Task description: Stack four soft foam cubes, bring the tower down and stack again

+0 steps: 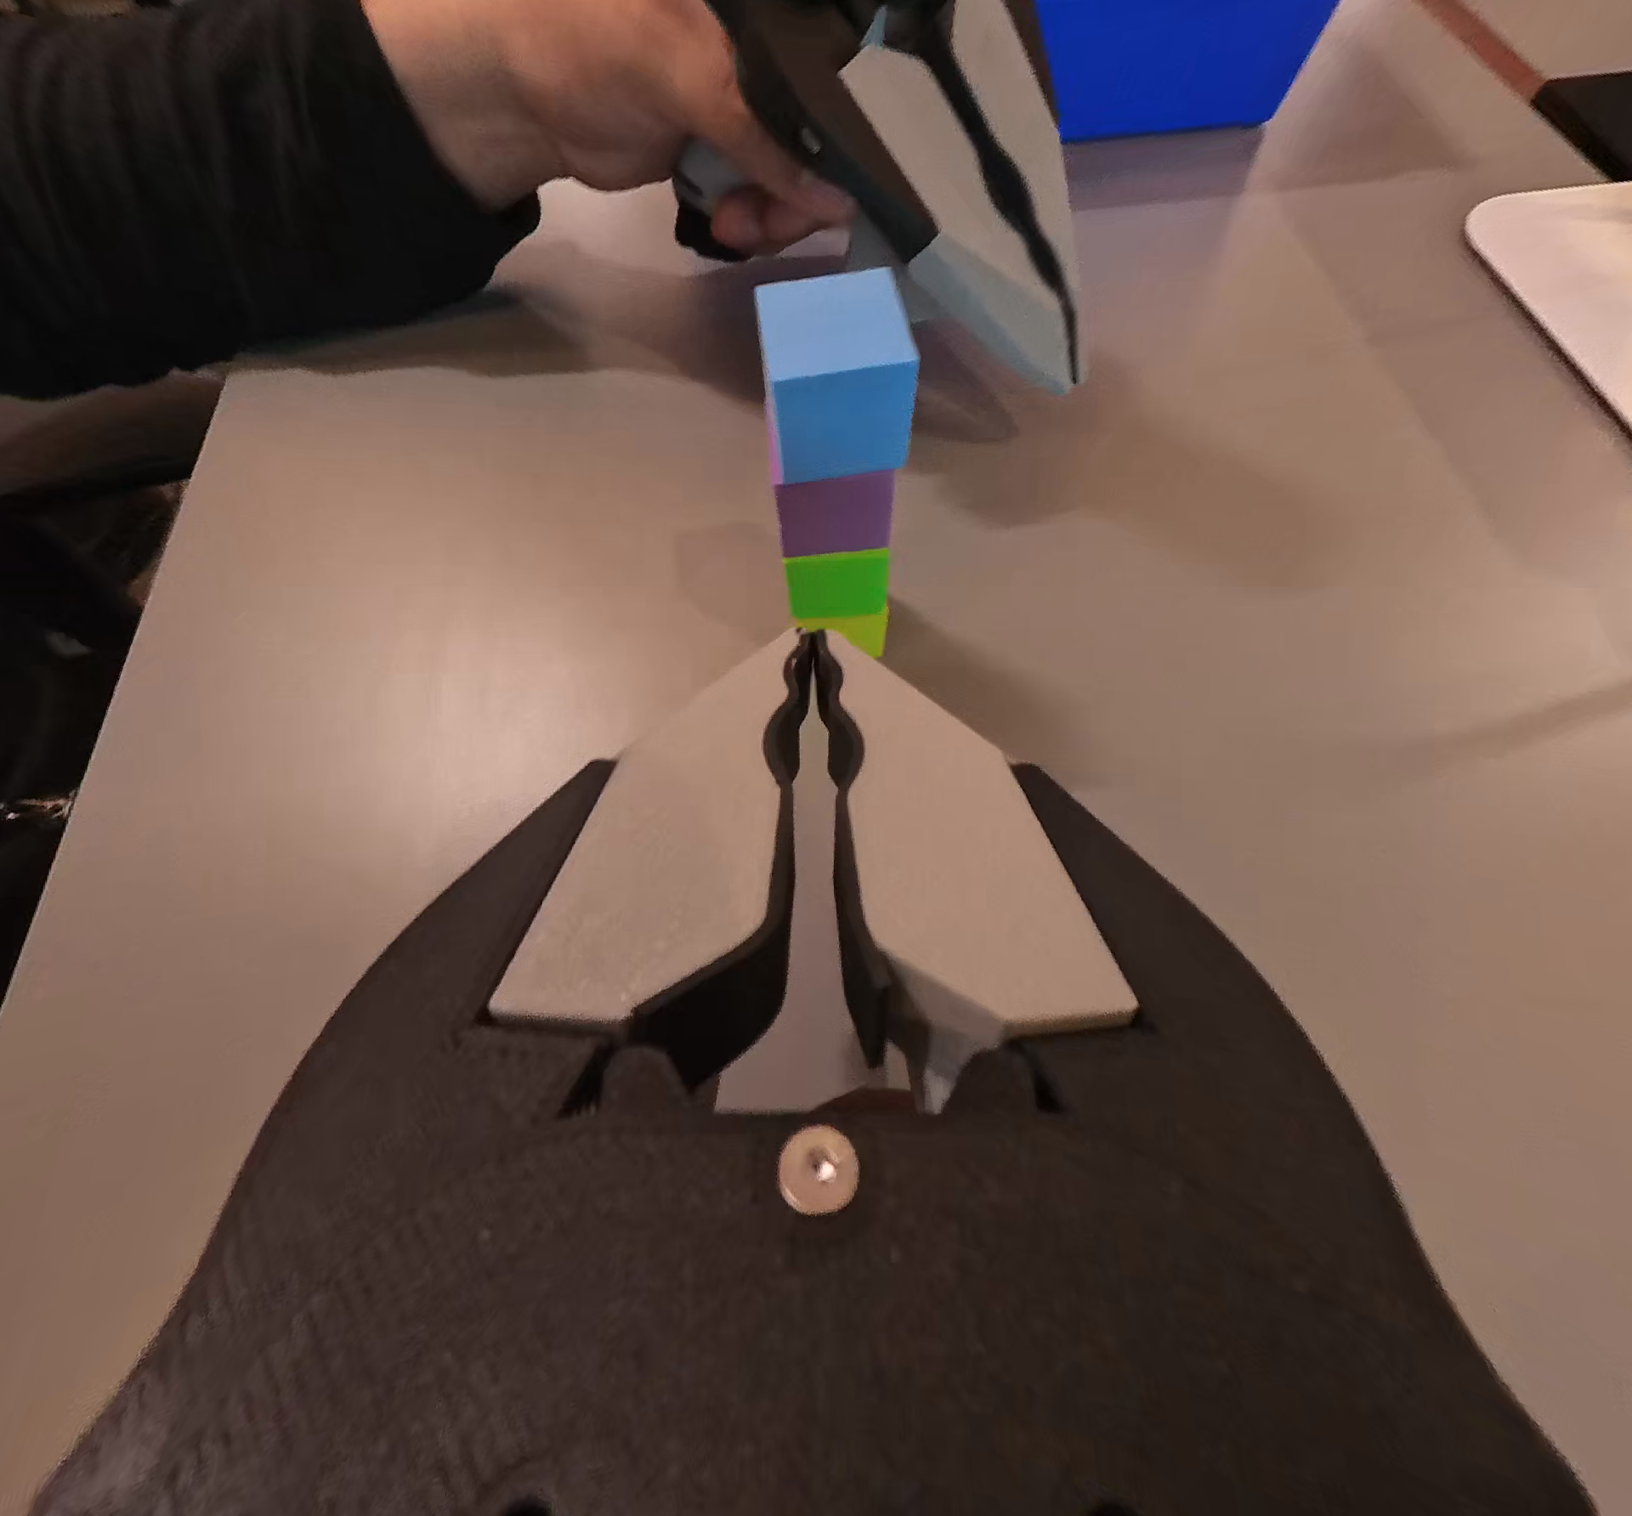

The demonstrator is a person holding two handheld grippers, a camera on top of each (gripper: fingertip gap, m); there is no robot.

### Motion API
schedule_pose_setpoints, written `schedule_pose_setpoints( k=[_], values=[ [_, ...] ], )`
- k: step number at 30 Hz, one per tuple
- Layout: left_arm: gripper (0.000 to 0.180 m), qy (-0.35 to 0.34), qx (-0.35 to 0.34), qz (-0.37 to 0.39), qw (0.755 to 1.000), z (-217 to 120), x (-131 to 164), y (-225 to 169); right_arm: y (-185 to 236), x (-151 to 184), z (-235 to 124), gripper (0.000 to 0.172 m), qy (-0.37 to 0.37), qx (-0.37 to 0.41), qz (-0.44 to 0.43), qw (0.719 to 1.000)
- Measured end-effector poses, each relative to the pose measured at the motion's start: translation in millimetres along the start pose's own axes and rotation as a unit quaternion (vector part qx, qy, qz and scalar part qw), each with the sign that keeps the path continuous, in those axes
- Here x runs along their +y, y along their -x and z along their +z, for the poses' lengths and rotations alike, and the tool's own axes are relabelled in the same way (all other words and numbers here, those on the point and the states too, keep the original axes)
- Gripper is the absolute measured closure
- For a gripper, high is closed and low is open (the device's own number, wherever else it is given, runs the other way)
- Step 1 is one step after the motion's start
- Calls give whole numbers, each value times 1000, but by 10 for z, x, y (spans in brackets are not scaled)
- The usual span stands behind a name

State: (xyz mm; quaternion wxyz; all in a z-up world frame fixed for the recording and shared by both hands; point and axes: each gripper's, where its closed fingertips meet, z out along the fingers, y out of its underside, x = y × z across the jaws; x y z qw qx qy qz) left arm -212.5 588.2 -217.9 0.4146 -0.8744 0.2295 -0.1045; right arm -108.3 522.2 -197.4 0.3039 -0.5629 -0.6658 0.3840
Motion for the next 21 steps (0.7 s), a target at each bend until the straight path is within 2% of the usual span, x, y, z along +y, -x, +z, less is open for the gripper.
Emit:
schedule_pose_setpoints(
  k=[4,14,21],
  values=[
    [180,0,-9,4,1000,5,1,18,212,5,69,172,0,-53,-13,999],
    [171,-7,-34,-22,999,0,-3,157,606,-39,301,172,-2,-115,-50,992],
    [171,-7,-41,-18,999,6,-4,168,885,-193,250,172,-46,-167,-83,981]
  ],
)
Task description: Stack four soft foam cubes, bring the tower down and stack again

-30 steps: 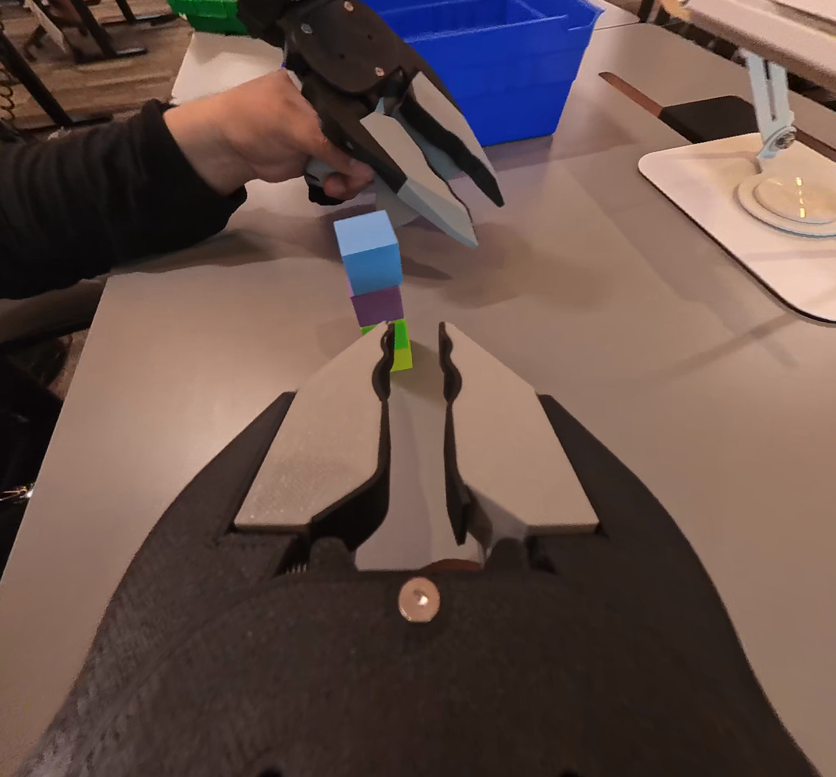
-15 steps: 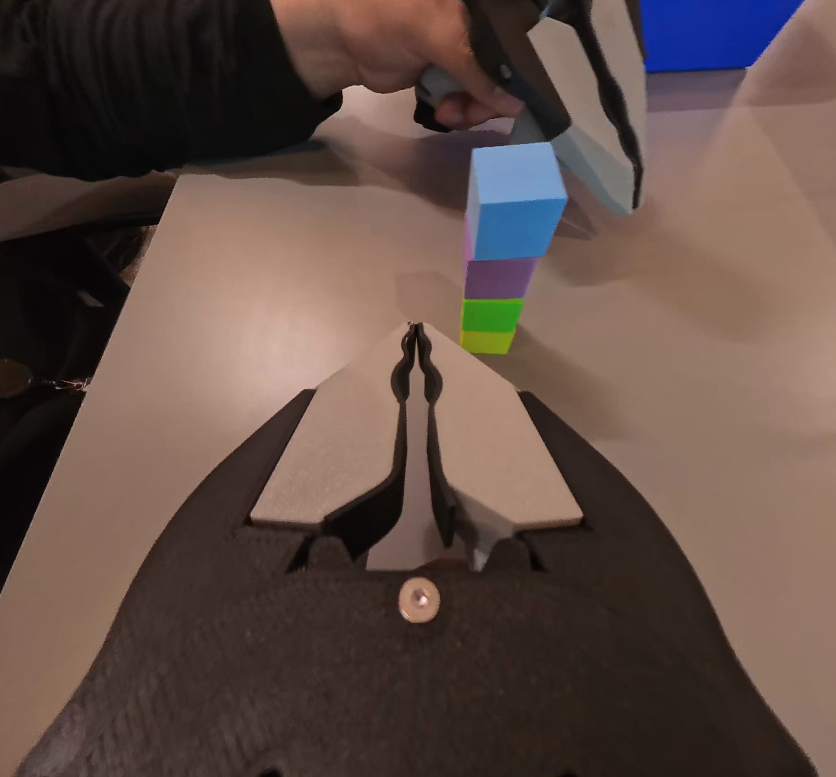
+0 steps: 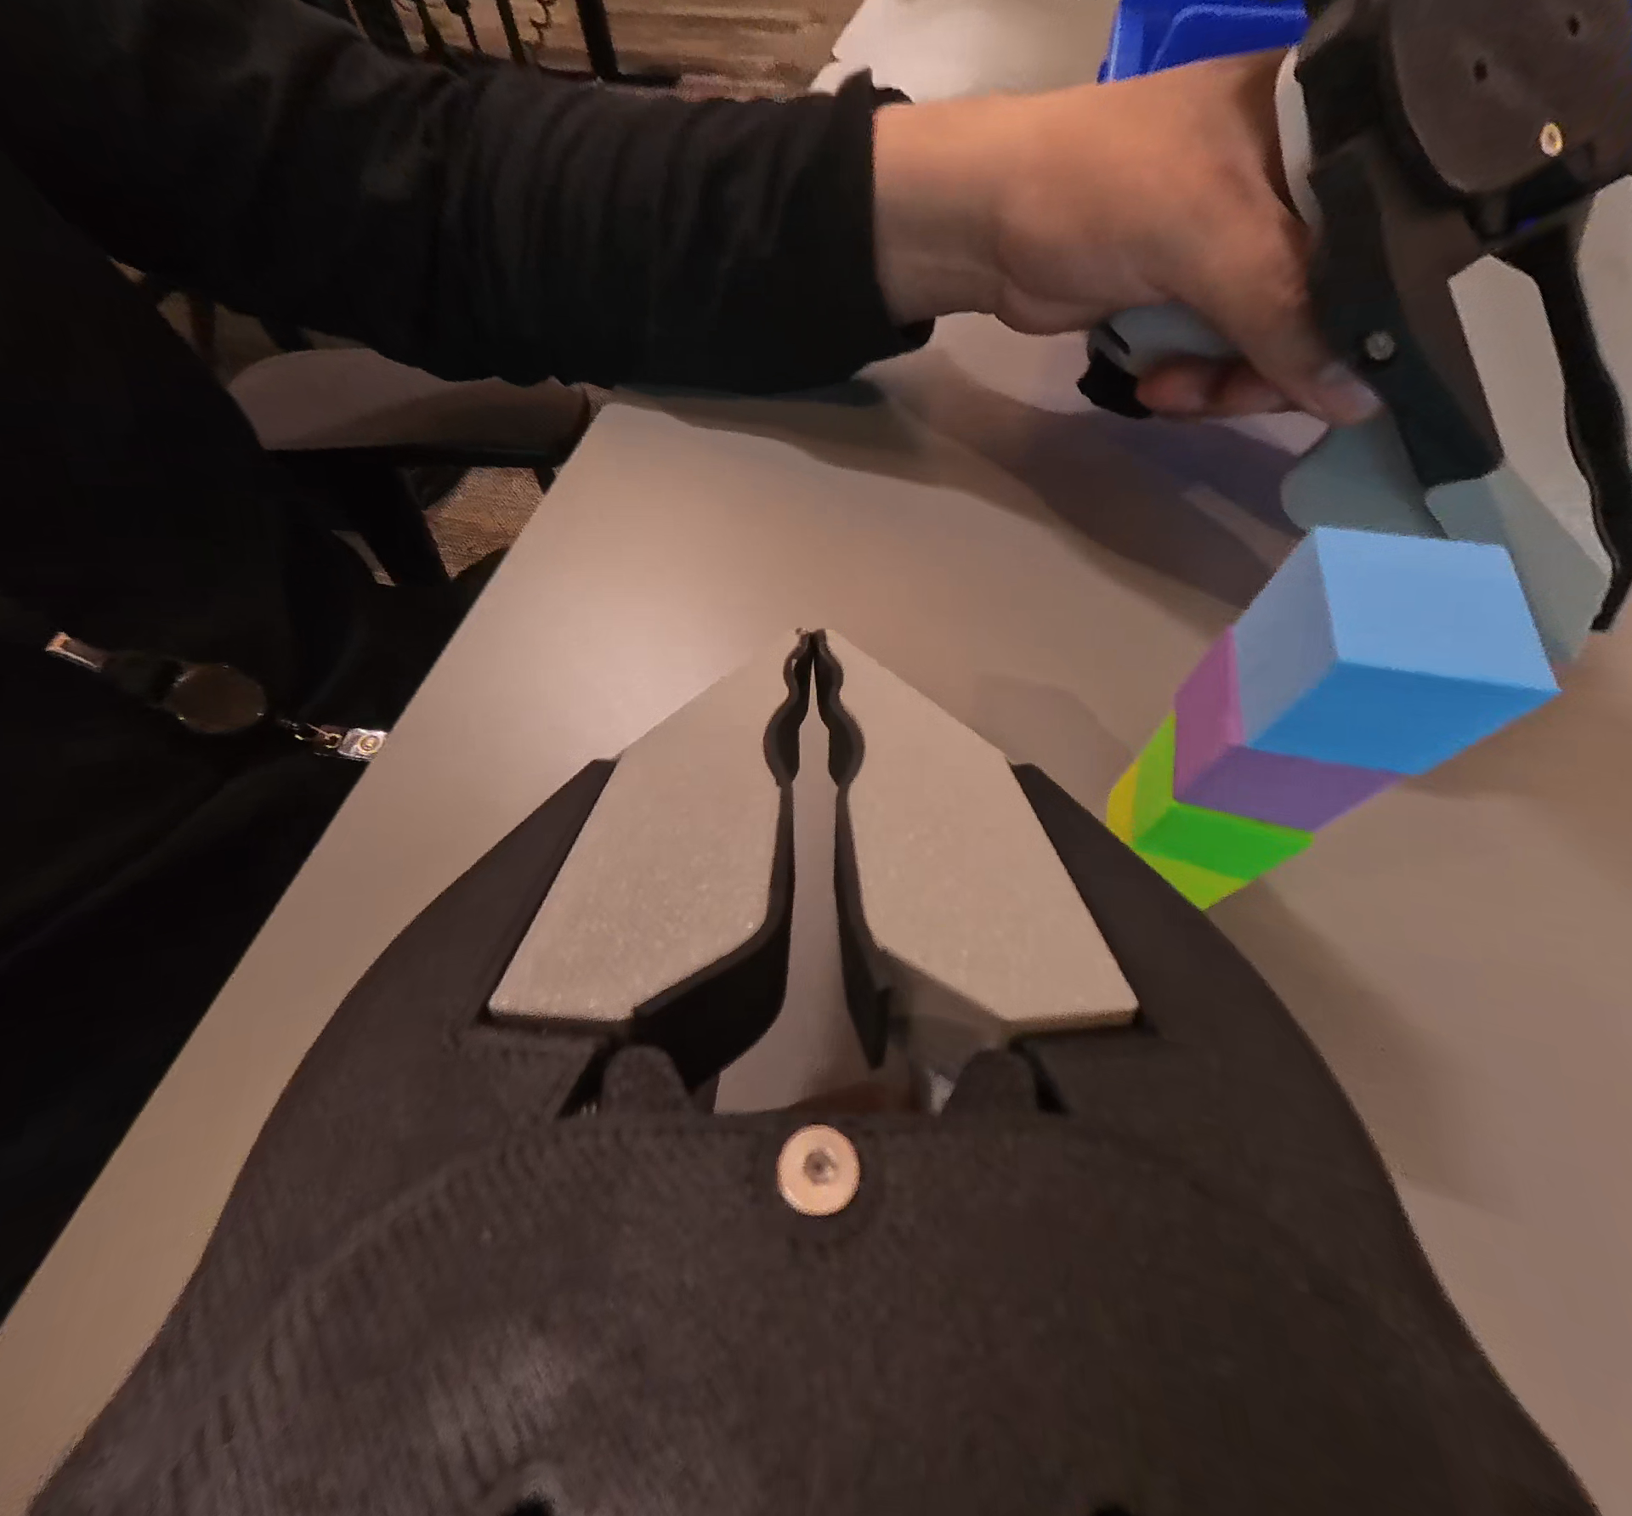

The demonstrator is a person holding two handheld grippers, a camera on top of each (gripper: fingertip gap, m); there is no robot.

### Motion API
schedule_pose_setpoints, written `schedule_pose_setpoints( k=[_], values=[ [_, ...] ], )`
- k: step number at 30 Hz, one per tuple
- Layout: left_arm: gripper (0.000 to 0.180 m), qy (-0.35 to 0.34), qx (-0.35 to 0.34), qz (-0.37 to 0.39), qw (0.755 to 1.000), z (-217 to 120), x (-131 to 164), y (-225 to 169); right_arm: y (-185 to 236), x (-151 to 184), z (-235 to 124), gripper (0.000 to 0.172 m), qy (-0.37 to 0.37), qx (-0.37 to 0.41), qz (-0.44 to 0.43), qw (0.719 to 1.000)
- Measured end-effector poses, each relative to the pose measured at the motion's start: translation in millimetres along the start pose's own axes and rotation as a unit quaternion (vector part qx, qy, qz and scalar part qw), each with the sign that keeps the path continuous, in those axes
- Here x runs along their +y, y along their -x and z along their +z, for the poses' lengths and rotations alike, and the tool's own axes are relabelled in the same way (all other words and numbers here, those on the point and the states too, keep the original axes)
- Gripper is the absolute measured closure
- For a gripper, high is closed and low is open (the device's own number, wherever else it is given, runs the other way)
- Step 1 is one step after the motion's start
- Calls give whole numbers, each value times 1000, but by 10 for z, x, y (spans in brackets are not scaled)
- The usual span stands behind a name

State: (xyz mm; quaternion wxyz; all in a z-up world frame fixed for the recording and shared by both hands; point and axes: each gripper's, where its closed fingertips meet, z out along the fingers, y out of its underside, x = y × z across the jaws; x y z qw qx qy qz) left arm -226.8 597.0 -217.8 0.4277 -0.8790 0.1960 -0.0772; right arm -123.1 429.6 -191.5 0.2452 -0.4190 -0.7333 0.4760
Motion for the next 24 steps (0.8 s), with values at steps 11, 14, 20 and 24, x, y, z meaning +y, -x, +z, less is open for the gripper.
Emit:
schedule_pose_setpoints(
  k=[11,14,20,24],
  values=[
    [171,-2,-3,1,1000,-6,-8,5,-162,6,-12,172,-3,40,13,999],
    [170,-2,-3,1,1000,-8,-11,4,-464,183,-34,172,33,112,51,992],
    [170,2,-3,4,1000,6,6,-4,-861,278,-229,172,26,206,128,970],
    [170,2,-3,2,1000,8,9,1,-909,298,-309,172,36,230,119,965]
  ],
)
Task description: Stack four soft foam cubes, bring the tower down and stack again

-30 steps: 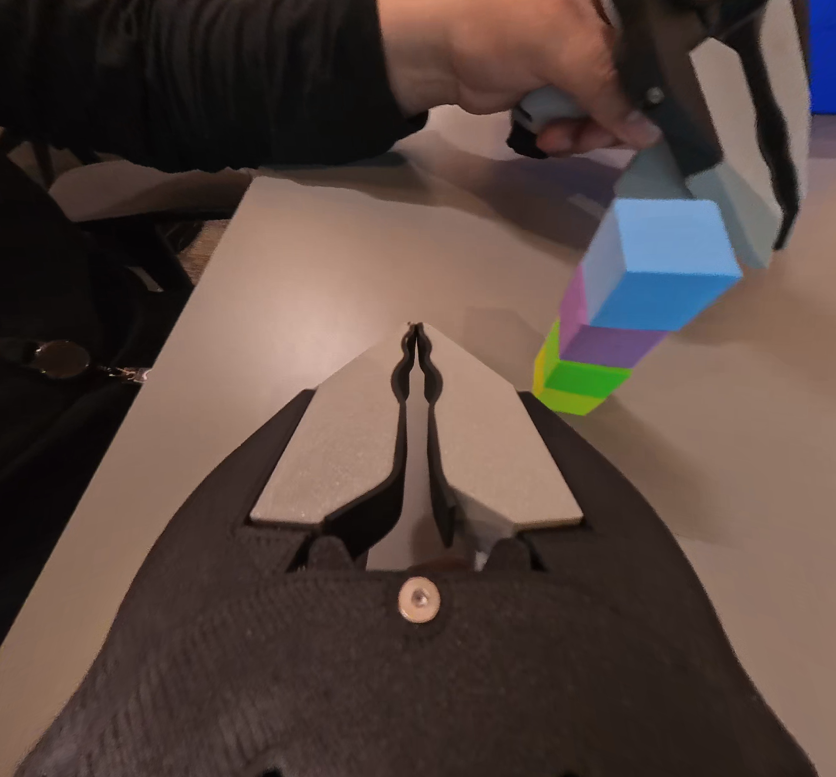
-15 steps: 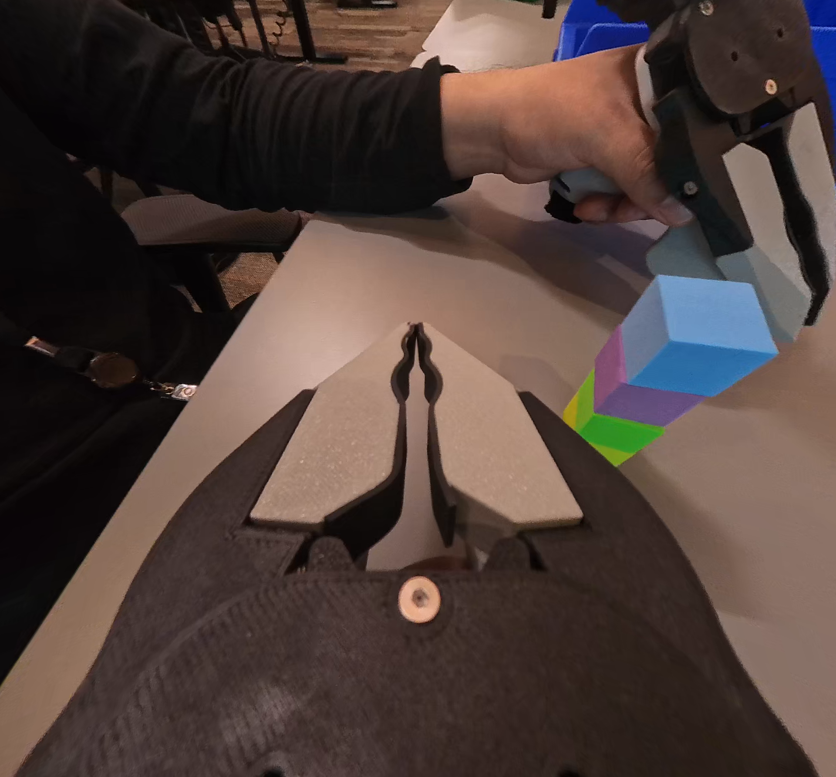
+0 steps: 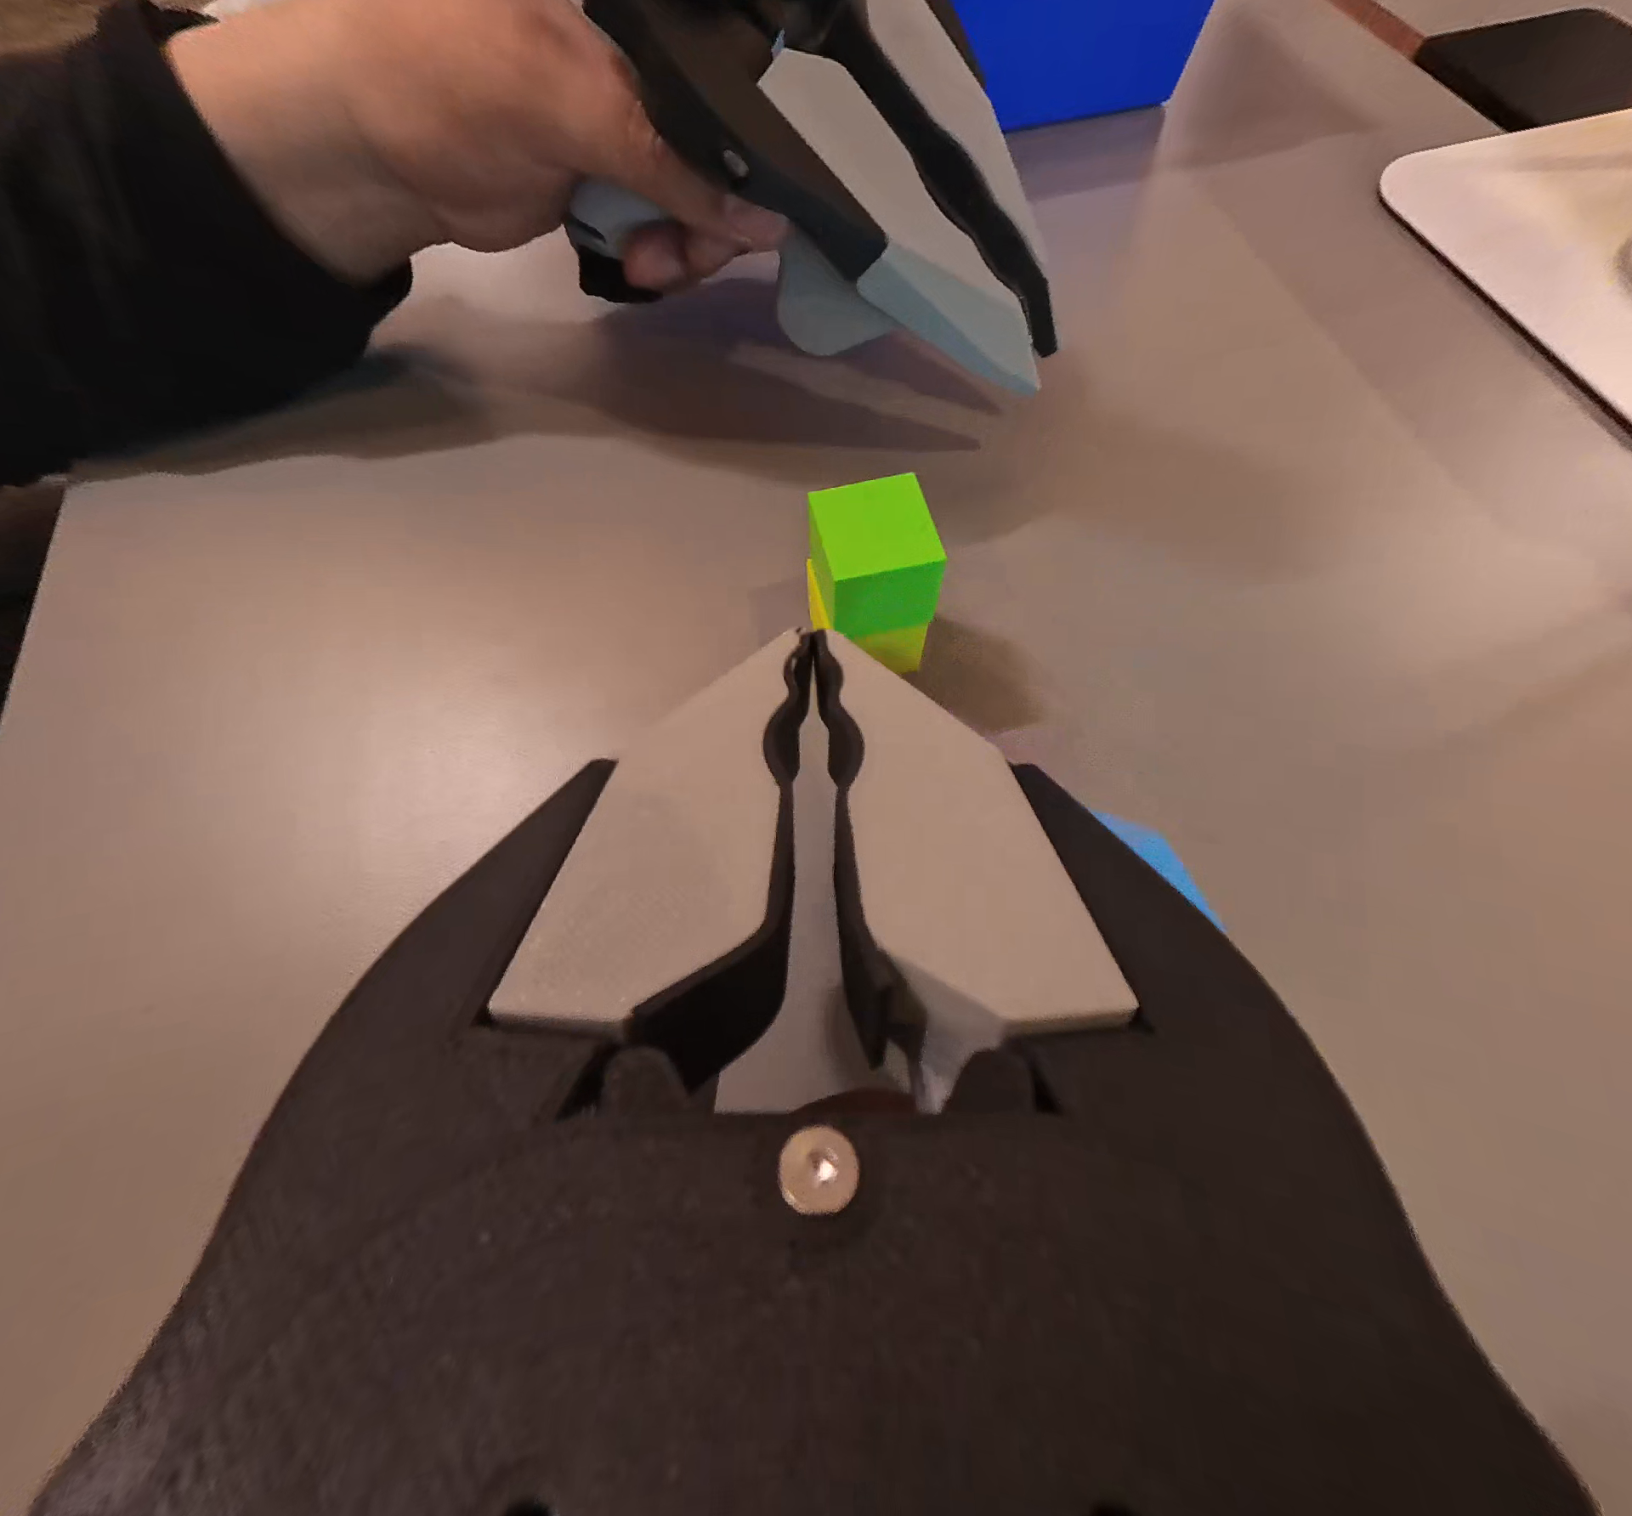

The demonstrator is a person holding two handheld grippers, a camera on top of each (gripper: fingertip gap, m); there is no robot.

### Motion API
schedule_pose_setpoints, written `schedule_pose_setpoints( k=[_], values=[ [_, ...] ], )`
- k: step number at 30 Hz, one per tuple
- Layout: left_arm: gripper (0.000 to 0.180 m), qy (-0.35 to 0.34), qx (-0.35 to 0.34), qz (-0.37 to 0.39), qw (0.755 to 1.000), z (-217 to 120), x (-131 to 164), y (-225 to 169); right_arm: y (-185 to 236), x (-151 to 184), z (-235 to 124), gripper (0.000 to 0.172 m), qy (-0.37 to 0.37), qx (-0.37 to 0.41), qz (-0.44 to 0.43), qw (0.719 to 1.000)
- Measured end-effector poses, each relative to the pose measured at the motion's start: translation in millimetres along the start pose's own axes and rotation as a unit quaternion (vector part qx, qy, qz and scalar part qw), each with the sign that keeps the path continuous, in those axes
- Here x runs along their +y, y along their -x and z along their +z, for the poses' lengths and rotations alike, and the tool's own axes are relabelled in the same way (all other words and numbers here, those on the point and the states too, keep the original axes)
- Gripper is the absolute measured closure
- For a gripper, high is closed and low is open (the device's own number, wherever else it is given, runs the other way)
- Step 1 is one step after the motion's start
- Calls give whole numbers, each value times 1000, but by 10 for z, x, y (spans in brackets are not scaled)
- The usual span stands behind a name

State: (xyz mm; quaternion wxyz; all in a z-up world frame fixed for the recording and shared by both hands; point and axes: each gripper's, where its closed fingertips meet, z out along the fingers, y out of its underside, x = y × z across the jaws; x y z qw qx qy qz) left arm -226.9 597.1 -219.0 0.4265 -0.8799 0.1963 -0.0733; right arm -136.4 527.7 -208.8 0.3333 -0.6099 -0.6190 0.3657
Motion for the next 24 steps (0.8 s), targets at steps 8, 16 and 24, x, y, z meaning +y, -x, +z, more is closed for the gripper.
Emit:
schedule_pose_setpoints(
  k=[8,16,24],
  values=[
    [170,1,0,0,1000,0,4,3,-33,-17,-33,172,-6,3,6,1000],
    [170,0,-1,1,1000,-3,1,0,-157,-184,-192,172,-66,11,51,996],
    [169,2,-2,2,1000,2,9,1,119,-143,-49,167,-32,-24,-11,999]
  ],
)
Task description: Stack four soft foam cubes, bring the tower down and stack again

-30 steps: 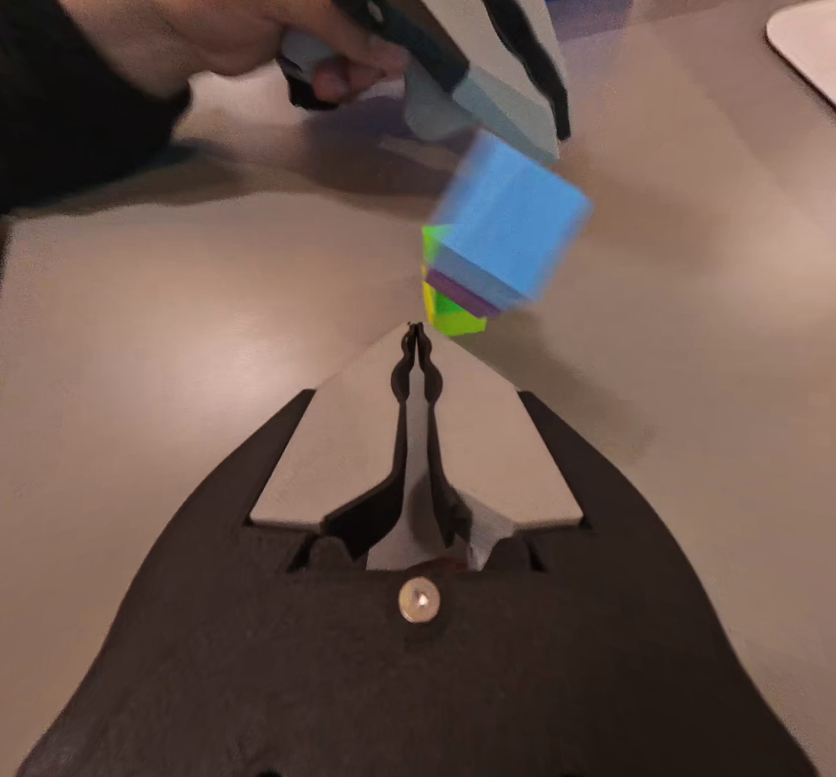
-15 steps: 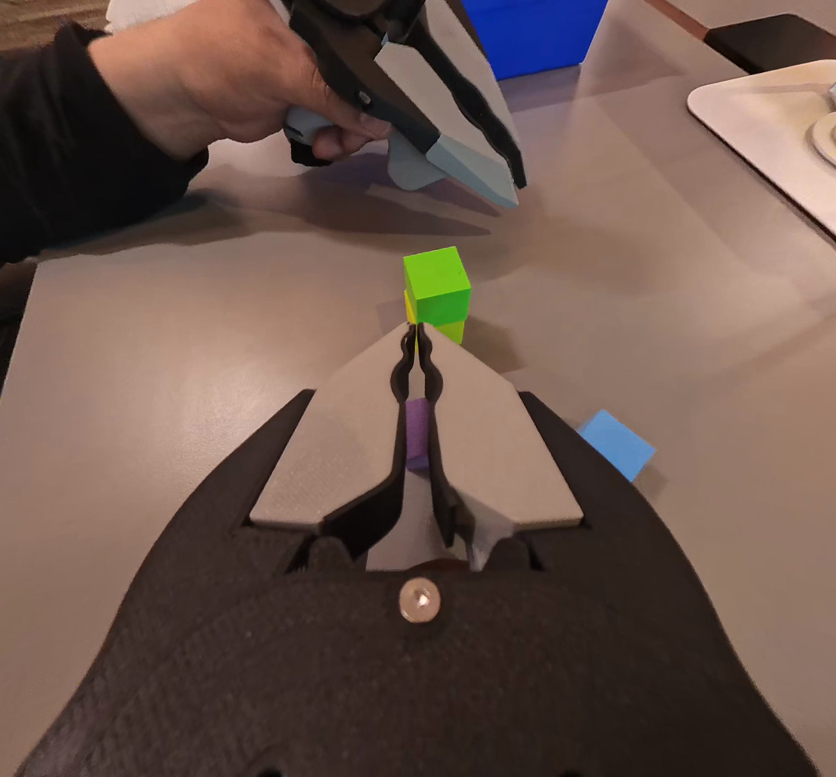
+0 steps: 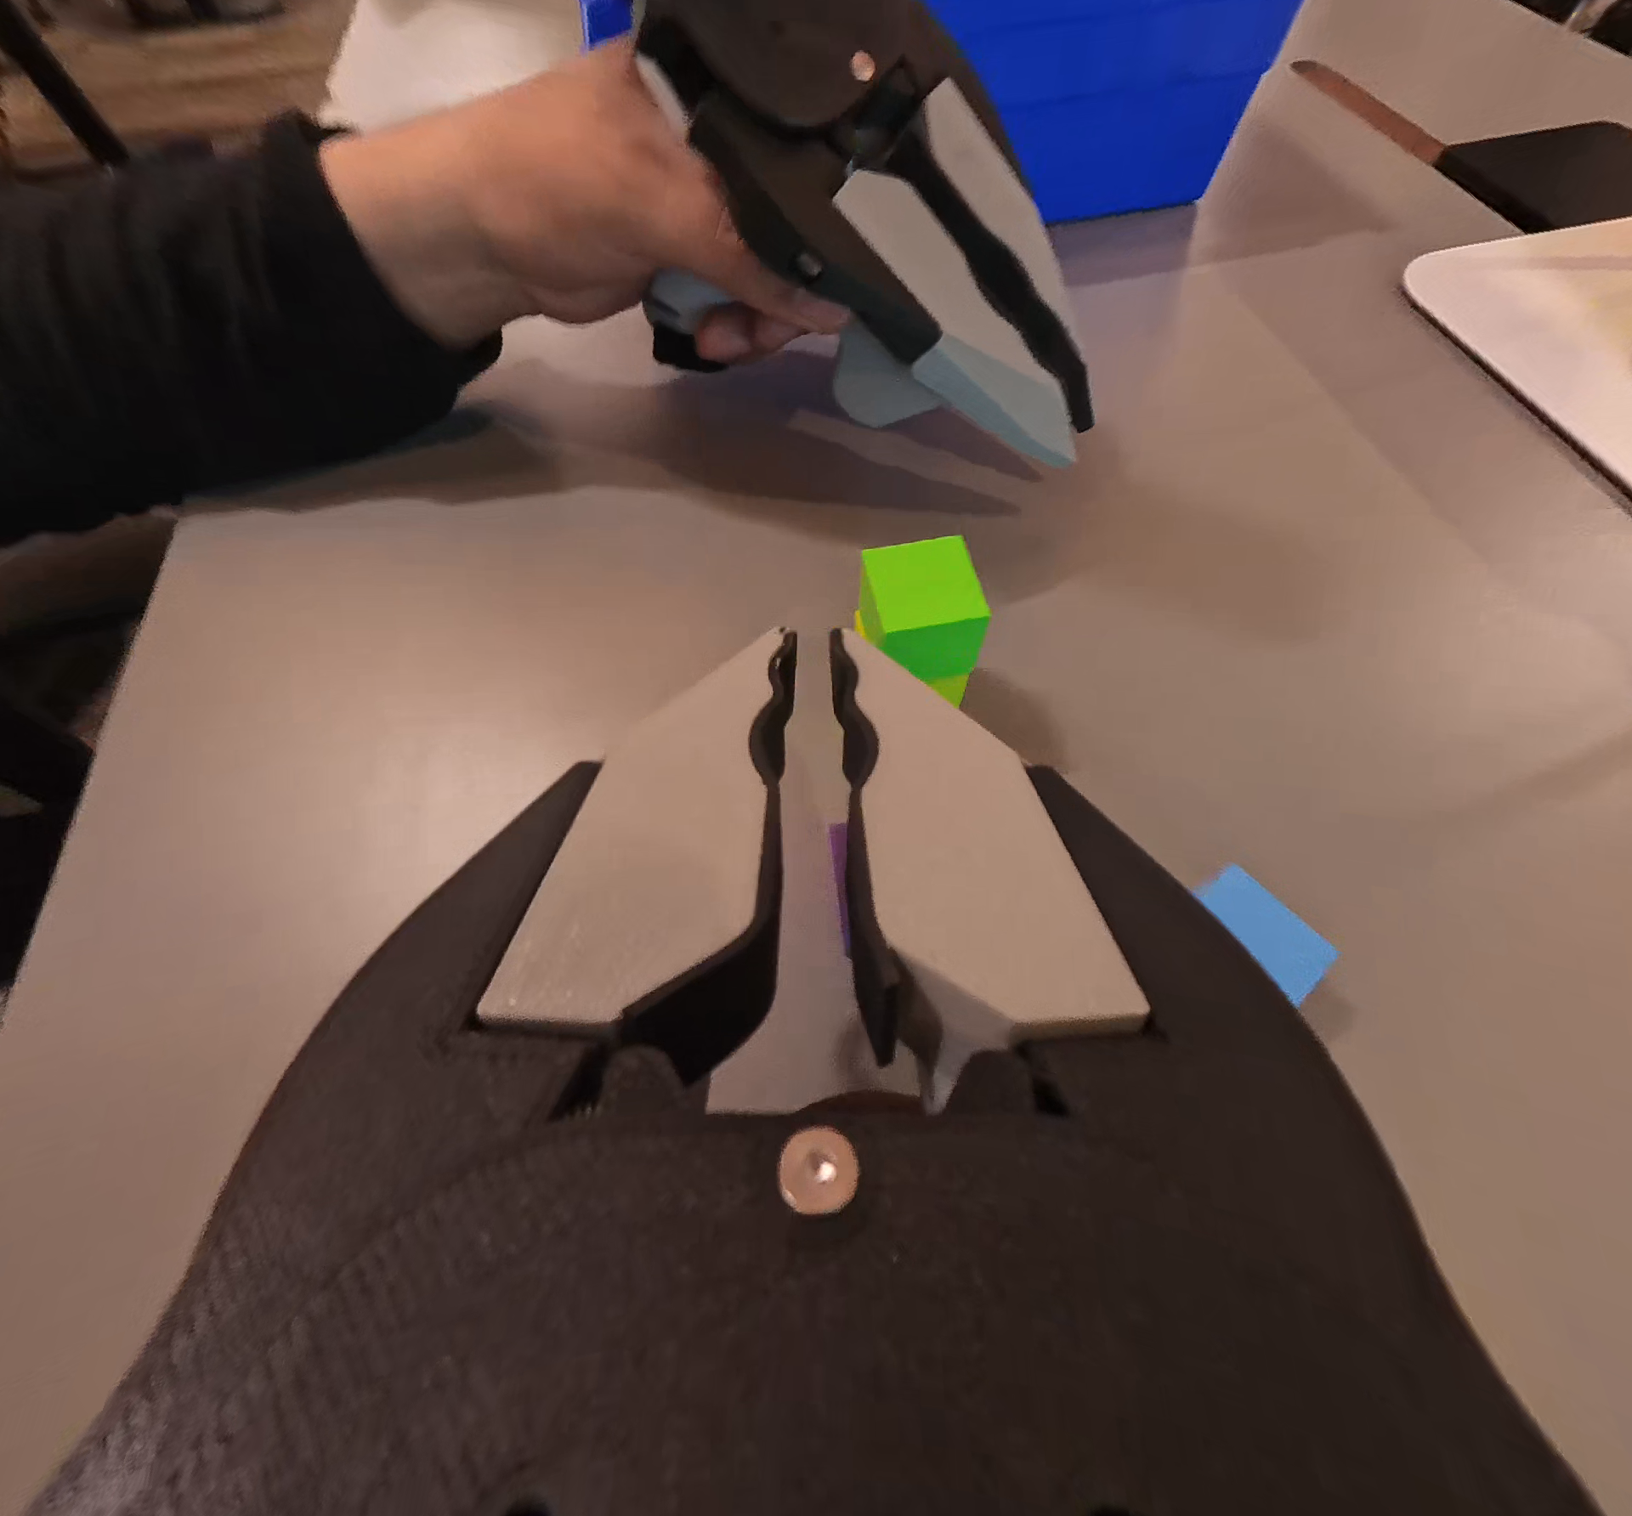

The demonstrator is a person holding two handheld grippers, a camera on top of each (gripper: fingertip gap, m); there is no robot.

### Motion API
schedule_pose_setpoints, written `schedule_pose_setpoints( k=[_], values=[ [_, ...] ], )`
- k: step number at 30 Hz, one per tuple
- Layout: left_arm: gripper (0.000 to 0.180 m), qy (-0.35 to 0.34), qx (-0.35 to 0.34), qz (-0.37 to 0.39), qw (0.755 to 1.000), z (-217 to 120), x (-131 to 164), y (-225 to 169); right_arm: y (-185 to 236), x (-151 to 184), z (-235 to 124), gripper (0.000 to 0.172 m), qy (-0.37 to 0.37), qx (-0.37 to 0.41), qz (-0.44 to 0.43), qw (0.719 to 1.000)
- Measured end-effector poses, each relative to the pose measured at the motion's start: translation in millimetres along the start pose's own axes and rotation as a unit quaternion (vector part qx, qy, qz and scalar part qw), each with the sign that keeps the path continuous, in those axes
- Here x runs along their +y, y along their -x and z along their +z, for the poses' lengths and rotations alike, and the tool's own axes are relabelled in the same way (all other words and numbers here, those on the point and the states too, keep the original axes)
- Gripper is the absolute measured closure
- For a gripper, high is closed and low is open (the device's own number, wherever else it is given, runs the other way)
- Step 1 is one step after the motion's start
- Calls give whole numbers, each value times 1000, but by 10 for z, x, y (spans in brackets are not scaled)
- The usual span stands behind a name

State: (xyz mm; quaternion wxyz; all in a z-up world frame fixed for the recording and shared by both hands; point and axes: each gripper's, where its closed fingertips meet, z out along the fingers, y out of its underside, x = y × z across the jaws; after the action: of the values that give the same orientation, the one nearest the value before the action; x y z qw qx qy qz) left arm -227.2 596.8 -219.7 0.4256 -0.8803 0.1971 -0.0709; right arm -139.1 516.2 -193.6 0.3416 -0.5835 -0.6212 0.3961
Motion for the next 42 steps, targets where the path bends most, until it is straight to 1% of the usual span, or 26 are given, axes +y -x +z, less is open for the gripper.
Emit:
schedule_pose_setpoints(
  k=[3,4,7,8,11,13,19,24,30,34,39,42],
  values=[
    [169,2,0,2,1000,9,6,-6,30,100,122,171,40,18,-31,999],
    [170,3,0,2,1000,13,9,-9,-26,121,158,172,49,42,-39,997],
    [169,5,0,3,1000,23,18,-16,-331,95,164,172,54,150,-37,987],
    [170,5,0,4,1000,25,20,-17,-354,81,157,172,52,157,-35,986],
    [170,6,0,2,1000,28,26,-16,-348,42,104,167,38,158,-38,986],
    [170,8,-1,1,1000,37,37,-10,-400,29,44,167,34,173,-38,984],
    [170,13,-5,2,1000,54,63,6,-498,-15,-99,165,17,185,-21,982],
    [169,7,-9,-3,1000,36,41,31,-627,-95,-305,162,-9,208,-6,978],
    [169,-1,-13,-8,1000,11,10,54,-871,-102,-620,160,-36,234,42,971],
    [169,-5,-11,-6,1000,-5,-13,44,-946,-106,-724,160,-66,226,85,968],
    [163,-24,9,16,1000,-54,-106,-72,-945,-100,-711,160,-80,209,111,968],
    [149,-32,33,35,998,-70,-154,-216,-922,-97,-679,160,-77,204,108,970]
  ],
)
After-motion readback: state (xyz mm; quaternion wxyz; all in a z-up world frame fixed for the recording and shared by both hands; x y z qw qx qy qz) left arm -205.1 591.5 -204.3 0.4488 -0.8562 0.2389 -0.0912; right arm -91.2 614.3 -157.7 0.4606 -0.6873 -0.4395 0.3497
